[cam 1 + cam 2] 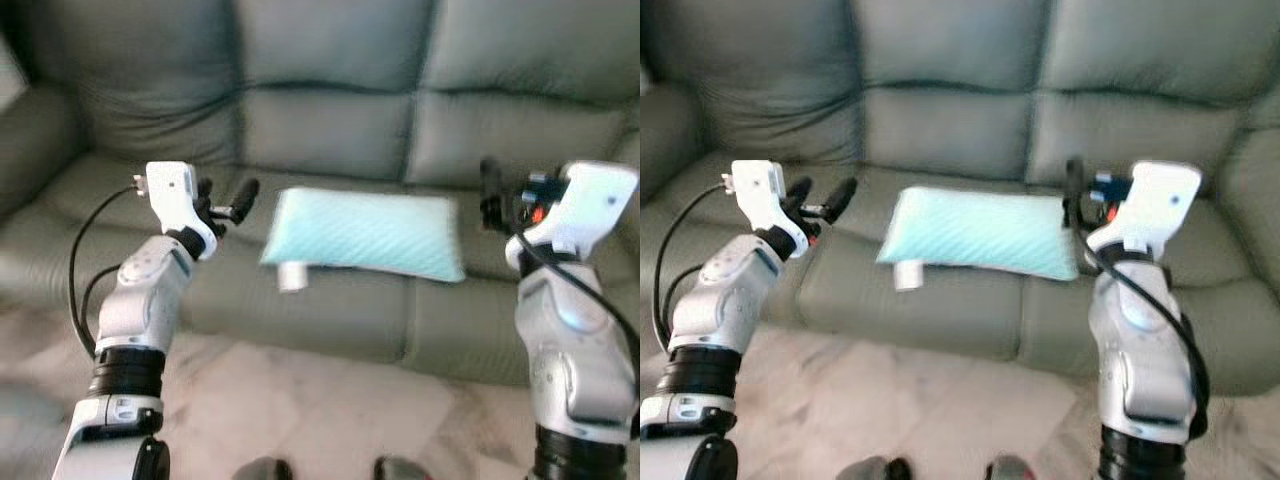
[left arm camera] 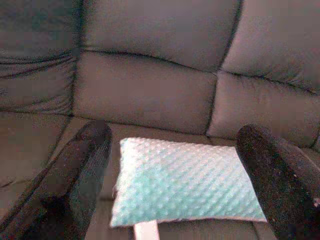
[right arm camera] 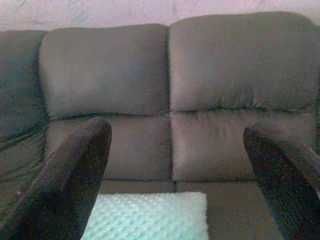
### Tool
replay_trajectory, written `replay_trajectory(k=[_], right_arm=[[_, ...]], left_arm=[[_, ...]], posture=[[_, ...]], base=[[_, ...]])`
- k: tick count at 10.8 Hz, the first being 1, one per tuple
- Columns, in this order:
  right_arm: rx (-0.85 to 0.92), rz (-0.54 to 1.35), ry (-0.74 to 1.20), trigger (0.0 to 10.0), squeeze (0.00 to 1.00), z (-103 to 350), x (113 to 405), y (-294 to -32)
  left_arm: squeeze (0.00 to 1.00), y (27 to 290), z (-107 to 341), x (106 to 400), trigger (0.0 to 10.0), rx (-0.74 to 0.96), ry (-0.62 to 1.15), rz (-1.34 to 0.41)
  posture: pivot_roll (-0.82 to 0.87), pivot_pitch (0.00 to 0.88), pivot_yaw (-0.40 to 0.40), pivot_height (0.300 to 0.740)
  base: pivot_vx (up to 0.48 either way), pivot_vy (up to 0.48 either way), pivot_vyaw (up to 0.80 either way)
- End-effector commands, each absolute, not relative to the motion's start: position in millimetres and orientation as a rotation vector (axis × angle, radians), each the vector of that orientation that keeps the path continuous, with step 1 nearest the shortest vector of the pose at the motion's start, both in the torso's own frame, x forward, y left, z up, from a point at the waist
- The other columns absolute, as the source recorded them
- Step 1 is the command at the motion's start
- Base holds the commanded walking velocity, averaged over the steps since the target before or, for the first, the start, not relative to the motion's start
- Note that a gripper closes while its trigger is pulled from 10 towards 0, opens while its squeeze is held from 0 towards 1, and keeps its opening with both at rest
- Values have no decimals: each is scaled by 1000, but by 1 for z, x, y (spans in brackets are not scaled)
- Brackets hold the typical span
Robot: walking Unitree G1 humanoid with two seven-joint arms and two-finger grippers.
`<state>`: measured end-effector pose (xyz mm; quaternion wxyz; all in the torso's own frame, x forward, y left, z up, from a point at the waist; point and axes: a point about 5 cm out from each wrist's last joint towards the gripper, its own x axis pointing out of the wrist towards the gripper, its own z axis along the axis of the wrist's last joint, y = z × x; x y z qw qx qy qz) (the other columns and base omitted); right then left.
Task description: Move the pillow to the sofa
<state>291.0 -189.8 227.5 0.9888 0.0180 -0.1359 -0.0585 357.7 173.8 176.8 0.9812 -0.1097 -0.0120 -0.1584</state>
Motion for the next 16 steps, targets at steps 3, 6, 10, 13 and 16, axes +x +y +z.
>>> replay_trajectory(k=[3, 6, 10, 13, 16], right_arm=[[32, -139, -285, 10000, 0, 229, 289, -195], [21, -145, -288, 10000, 0, 230, 290, -195], [19, -164, -270, 10000, 0, 227, 290, -199], [18, -164, -264, 10000, 0, 228, 291, -200], [23, -126, -257, 10000, 0, 227, 292, -194]], left_arm=[[0, 169, 178, 355, 10000, -182, -37, -364], [0, 169, 178, 356, 10000, -201, -42, -369], [0, 167, 176, 355, 10000, -213, -44, -378], [0, 165, 173, 354, 10000, -215, -40, -374], [0, 167, 163, 350, 10000, -239, -25, -336]], posture=[[-199, 172, 68, 740], [-200, 173, 68, 740], [-207, 175, 65, 740], [-210, 180, 52, 740], [-207, 181, 30, 740]], base=[[0, 0, 0], [0, 0, 0], [0, 0, -591], [0, 0, -785], [0, 0, -521]])
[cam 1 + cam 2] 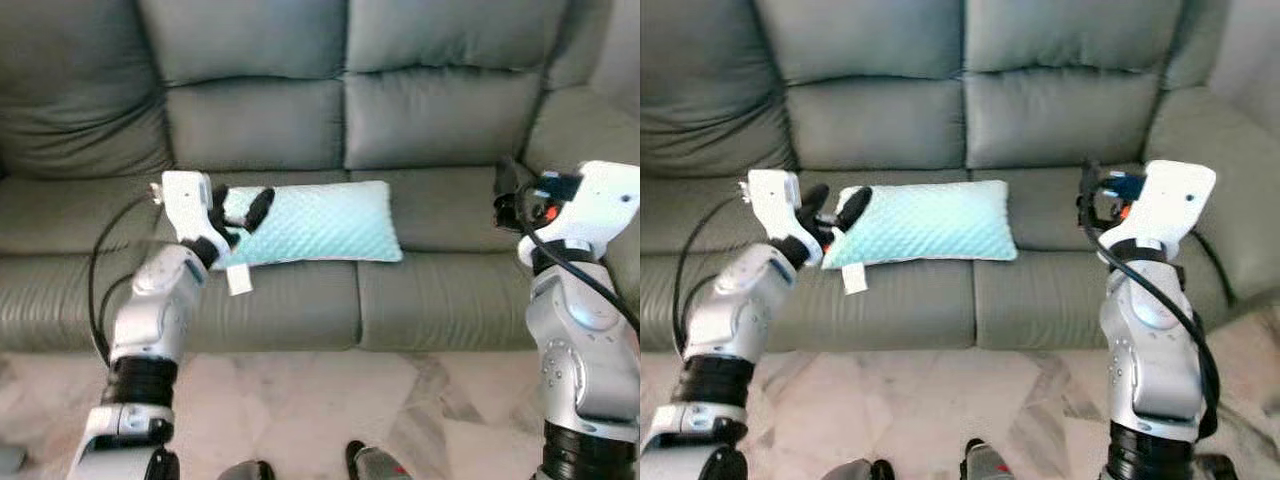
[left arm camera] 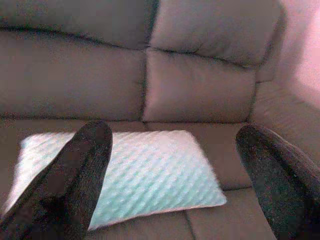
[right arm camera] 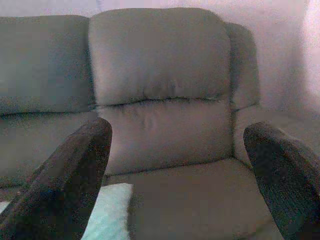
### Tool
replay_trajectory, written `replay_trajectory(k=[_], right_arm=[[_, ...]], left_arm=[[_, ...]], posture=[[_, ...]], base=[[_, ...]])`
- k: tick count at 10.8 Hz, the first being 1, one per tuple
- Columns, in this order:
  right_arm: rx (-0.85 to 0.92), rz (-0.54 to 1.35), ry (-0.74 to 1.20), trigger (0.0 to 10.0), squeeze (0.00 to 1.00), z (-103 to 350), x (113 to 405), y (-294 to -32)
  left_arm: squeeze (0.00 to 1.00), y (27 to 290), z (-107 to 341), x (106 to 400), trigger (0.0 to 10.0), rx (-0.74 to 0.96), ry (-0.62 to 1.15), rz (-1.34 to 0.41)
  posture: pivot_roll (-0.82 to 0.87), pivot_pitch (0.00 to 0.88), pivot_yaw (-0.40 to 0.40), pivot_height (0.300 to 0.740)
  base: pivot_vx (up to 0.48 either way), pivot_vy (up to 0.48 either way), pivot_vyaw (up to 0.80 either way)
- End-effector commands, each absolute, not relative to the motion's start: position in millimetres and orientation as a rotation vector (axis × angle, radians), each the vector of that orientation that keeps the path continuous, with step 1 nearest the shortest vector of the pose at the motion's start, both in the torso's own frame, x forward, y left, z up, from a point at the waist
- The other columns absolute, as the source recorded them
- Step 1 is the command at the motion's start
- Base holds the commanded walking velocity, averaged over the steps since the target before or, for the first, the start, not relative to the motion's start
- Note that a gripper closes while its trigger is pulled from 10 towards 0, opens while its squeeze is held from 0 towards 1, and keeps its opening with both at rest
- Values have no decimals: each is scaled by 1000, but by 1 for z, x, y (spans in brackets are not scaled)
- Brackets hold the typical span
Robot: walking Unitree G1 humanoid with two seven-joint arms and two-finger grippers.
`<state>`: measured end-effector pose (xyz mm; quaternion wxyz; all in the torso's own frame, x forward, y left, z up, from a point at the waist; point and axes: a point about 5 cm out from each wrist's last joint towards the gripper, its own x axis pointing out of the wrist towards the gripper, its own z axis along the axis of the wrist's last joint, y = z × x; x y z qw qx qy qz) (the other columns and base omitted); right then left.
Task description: Move the pillow to the sofa
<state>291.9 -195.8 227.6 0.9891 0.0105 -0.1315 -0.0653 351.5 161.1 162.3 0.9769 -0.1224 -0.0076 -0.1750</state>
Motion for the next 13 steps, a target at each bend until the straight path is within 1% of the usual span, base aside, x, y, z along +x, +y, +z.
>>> replay_trajectory(k=[1, 4, 6, 7, 9, 13], right_arm=[[36, -61, -242, 10000, 0, 224, 294, -185], [48, 38, -214, 10000, 0, 220, 300, -167], [39, 22, -228, 10000, 0, 224, 302, -171], [38, -4, -231, 10000, 0, 223, 302, -174], [40, -30, -226, 10000, 0, 219, 298, -175], [38, -46, -230, 10000, 0, 219, 298, -177]], left_arm=[[0, 171, 159, 347, 10000, -223, -15, -303], [0, 178, 149, 335, 10000, -239, -19, -235], [0, 175, 151, 335, 10000, -245, -32, -261], [0, 171, 157, 338, 10000, -247, -49, -291], [0, 170, 163, 341, 10000, -214, -62, -331], [0, 168, 163, 341, 10000, -212, -54, -349]], posture=[[-198, 182, 21, 740], [-172, 176, -26, 740], [-174, 173, -26, 740], [-183, 172, -10, 740], [-192, 180, 5, 740], [-191, 179, 10, 740]], base=[[0, 0, 0], [0, 0, 0], [0, 0, 0], [240, 0, 0], [427, 0, 0], [480, 0, 0]])
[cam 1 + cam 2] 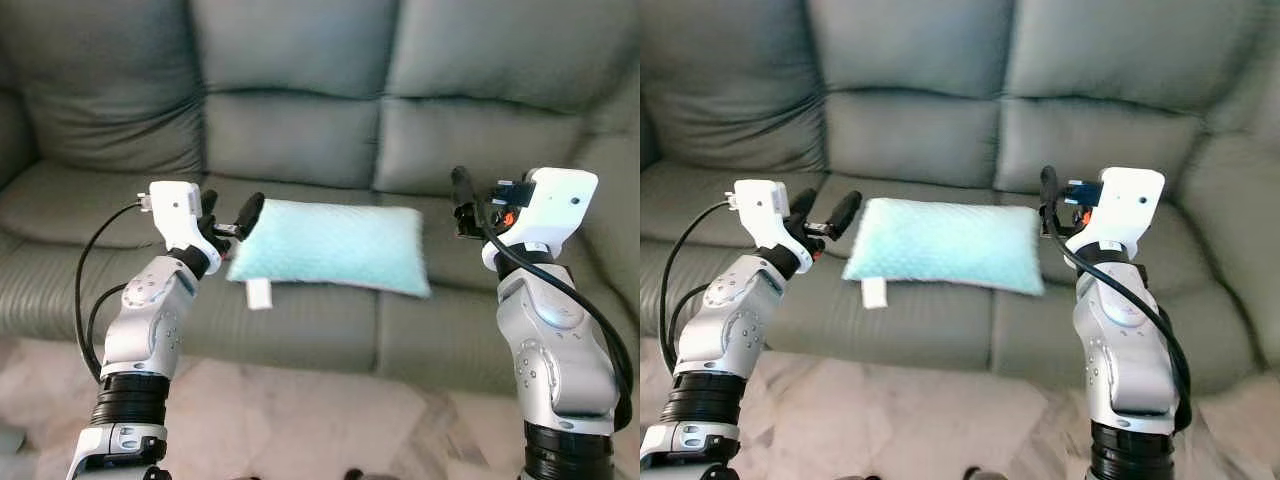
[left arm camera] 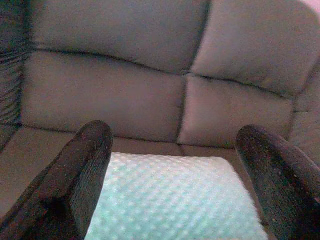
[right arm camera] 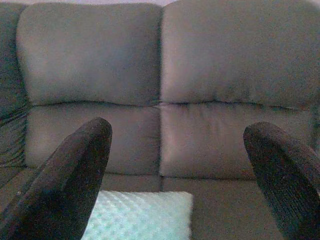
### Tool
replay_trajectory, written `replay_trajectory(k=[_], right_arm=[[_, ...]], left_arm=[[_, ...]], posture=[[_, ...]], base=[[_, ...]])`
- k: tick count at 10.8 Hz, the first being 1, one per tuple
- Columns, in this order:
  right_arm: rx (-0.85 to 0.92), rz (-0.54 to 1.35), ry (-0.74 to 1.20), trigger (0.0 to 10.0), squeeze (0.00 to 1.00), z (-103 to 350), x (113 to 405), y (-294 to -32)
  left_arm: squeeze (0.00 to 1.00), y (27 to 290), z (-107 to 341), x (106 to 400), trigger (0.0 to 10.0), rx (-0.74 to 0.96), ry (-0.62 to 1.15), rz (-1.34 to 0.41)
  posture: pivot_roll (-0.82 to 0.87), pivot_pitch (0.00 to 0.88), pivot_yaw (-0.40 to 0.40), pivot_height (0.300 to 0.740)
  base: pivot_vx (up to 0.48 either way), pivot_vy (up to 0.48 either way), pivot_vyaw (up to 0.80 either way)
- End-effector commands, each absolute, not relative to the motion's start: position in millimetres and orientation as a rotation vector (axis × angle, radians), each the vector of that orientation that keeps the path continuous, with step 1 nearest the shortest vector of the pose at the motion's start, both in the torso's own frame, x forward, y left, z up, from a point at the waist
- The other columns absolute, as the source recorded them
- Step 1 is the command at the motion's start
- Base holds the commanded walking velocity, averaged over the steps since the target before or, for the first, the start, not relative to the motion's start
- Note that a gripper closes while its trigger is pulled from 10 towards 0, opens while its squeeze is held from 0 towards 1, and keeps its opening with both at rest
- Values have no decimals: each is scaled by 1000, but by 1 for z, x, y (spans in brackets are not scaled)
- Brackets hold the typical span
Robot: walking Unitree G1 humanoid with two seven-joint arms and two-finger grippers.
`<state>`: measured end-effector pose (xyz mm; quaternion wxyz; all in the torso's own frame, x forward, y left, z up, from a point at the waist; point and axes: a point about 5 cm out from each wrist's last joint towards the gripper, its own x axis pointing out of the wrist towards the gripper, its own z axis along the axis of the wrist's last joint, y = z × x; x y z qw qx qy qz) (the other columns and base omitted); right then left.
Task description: Move the pillow to the sofa
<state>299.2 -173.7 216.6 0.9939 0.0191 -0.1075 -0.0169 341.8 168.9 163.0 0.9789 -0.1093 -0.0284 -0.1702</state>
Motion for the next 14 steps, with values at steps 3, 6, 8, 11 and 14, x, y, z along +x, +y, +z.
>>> replay_trajectory(k=[3, 6, 8, 11, 14], right_arm=[[36, -50, -231, 10000, 0, 219, 298, -177], [35, -55, -228, 10000, 0, 218, 298, -177], [33, -56, -226, 10000, 0, 218, 298, -177], [47, -60, -182, 10000, 0, 208, 300, -180], [152, -63, 100, 10000, 0, 153, 307, -197]], left_arm=[[0, 168, 161, 340, 10000, -209, -42, -355], [0, 168, 156, 341, 10000, -232, -7, -346], [0, 168, 155, 340, 10000, -231, 0, -346], [0, 176, 143, 346, 10000, -144, 76, -307], [0, 190, 103, 349, 10000, -37, 253, -315]], posture=[[-189, 177, 13, 740], [-190, 180, 14, 740], [-191, 180, 15, 740], [-190, 180, 21, 740], [-199, 202, 41, 740]], base=[[389, 0, 0], [0, 0, 0], [0, 0, 0], [0, 0, 0], [0, 0, 0]])
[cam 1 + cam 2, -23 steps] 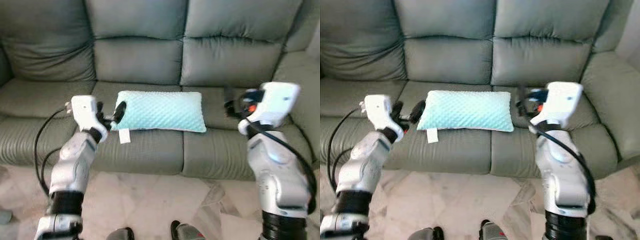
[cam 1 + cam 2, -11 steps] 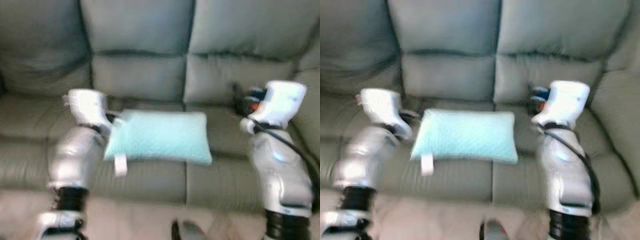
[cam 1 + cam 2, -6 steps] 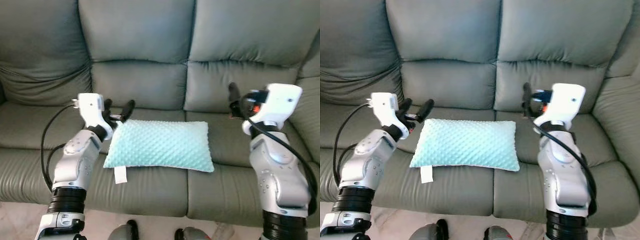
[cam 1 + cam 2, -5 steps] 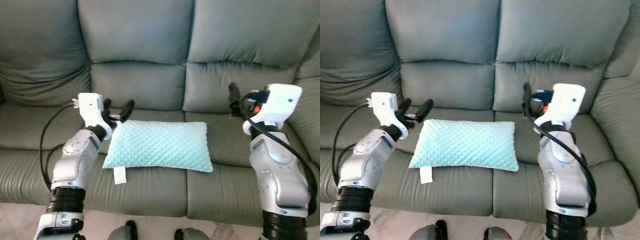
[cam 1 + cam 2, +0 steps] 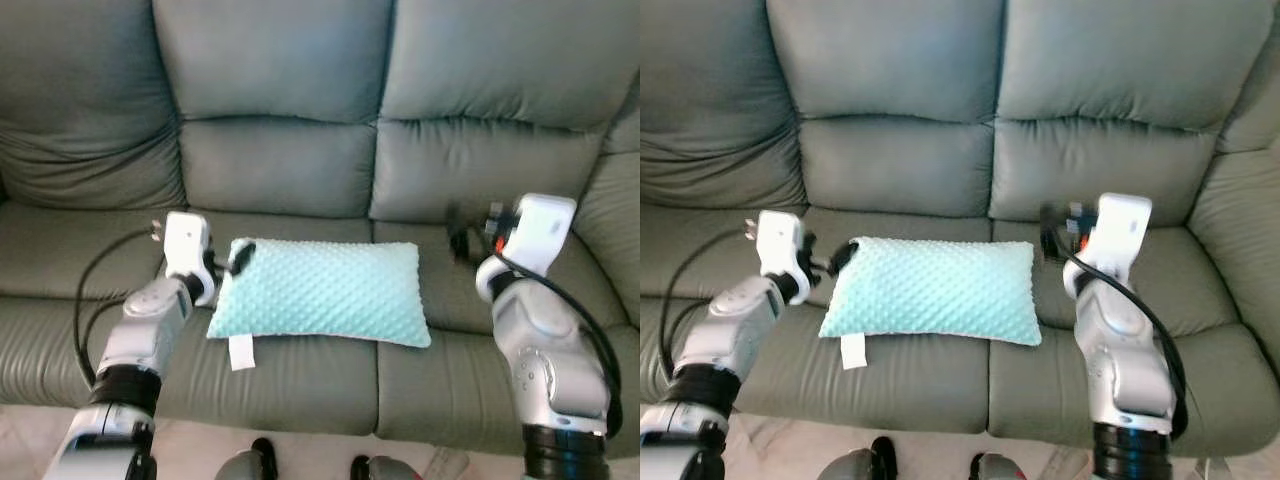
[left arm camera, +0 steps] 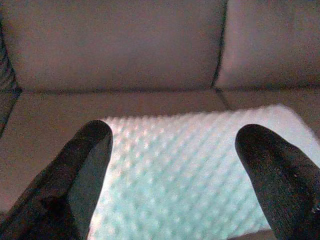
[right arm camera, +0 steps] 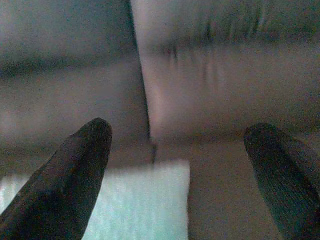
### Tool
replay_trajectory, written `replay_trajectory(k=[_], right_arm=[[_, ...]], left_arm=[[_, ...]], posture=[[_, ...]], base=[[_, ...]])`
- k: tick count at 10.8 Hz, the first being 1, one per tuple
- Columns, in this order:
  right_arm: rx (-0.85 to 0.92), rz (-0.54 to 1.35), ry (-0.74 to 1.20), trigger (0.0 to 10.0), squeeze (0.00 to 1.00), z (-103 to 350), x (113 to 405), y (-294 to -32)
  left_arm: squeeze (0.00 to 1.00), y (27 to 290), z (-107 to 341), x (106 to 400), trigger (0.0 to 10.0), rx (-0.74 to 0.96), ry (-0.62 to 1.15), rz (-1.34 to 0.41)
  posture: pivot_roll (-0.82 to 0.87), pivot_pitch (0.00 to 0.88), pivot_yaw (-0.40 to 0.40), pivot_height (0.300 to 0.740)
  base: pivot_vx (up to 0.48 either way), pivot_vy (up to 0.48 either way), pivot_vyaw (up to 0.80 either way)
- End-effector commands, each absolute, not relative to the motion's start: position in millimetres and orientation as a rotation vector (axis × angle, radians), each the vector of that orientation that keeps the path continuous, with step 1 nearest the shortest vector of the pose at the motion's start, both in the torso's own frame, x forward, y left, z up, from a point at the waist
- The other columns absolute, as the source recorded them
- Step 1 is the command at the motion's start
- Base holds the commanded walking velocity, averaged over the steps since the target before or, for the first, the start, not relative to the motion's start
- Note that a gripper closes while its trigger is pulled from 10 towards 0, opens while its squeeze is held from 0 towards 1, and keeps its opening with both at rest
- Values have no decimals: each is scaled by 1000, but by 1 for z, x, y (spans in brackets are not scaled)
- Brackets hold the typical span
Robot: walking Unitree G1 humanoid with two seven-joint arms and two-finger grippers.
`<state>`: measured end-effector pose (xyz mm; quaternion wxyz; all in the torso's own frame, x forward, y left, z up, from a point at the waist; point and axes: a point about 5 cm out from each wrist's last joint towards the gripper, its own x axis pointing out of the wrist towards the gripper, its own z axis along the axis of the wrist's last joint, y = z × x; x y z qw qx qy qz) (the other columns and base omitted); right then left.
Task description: Move the pillow to the sofa
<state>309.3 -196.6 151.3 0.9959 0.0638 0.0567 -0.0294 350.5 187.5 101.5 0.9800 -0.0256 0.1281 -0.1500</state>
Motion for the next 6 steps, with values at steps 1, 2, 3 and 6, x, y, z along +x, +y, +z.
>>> replay_trajectory(k=[1, 2, 3, 6], right_arm=[[143, -70, 169, 10000, 0, 141, 307, -202], [151, -90, 249, 10000, 0, 123, 308, -216], [158, -97, 271, 10000, 0, 118, 308, -221], [163, -71, 335, 10000, 0, 102, 300, -217]], left_arm=[[0, 190, 98, 350, 10000, -19, 269, -312], [0, 188, 82, 351, 10000, 14, 339, -293], [0, 184, 76, 351, 10000, 42, 362, -302], [0, 177, 62, 347, 10000, 51, 426, -290]], posture=[[-199, 205, 43, 740], [-204, 231, 51, 740], [-209, 243, 51, 740], [-216, 287, 51, 740]], base=[[0, 0, 0], [0, 0, 0], [0, 0, 0], [0, 0, 0]])
